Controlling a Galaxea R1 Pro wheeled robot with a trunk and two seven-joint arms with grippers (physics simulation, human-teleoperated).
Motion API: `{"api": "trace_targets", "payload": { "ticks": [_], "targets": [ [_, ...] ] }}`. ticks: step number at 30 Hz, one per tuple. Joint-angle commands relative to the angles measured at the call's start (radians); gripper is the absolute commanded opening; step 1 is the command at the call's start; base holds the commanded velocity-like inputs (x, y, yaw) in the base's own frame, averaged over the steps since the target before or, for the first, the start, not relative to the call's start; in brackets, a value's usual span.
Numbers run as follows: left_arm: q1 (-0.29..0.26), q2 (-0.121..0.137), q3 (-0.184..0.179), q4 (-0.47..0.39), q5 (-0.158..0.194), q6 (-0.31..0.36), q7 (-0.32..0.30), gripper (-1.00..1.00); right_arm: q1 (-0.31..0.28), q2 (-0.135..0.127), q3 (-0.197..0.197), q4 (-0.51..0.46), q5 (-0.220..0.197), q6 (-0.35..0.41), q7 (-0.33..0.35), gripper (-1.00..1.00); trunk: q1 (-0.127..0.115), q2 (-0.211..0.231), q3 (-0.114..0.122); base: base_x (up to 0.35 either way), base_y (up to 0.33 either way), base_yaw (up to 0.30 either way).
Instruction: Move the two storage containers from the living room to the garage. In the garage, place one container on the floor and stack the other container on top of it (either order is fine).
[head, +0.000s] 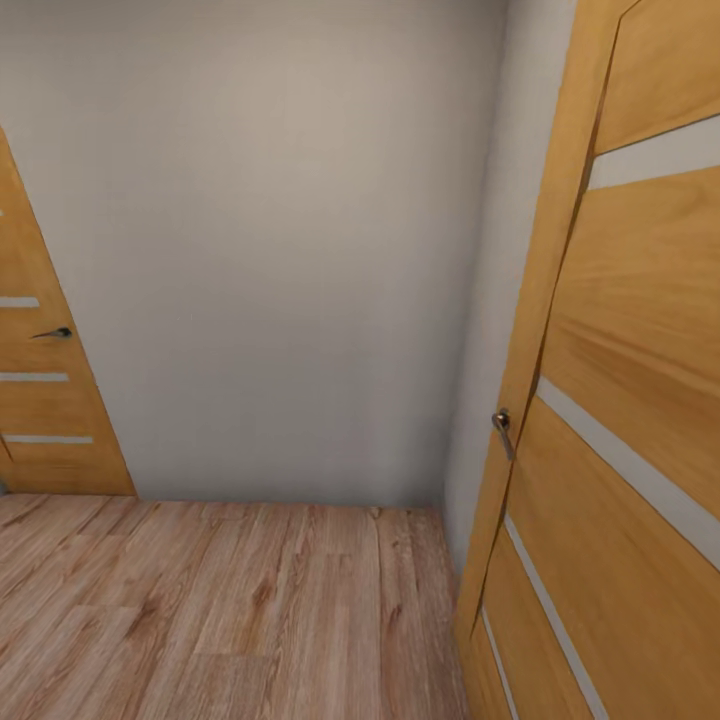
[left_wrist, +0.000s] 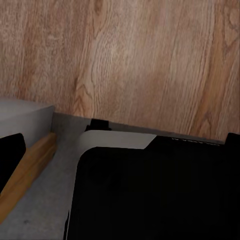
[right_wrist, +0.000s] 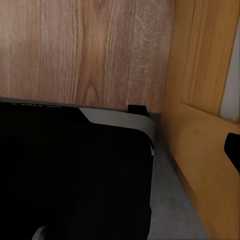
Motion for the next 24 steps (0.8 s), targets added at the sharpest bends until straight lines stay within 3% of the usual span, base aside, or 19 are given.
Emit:
{"api": "trace_targets", "payload": {
  "ticks": [1,18,24],
  "targets": [
    [-0.001,0.000,-0.001,0.001,0.009,-0.003,-0.005,1.00,-0.001,0.000,0.007,0.003,-0.011,-0.005,0.007,1.00,0.000,-0.002,-0.002,0.057,0.000,0.003],
    [-0.001,0.001,0.001,0.003,0.010,-0.003,-0.005,1.00,-0.001,0.000,0.007,0.003,-0.011,-0.005,0.007,1.00,0.000,-0.002,-0.002,0.006,0.001,0.000],
    [-0.001,0.001,0.001,0.003,0.011,-0.002,-0.004,1.00,-0.001,0.000,0.007,0.003,-0.011,-0.005,0.007,1.00,0.000,-0.002,-0.002,0.076,0.180,0.000]
  ]
}}
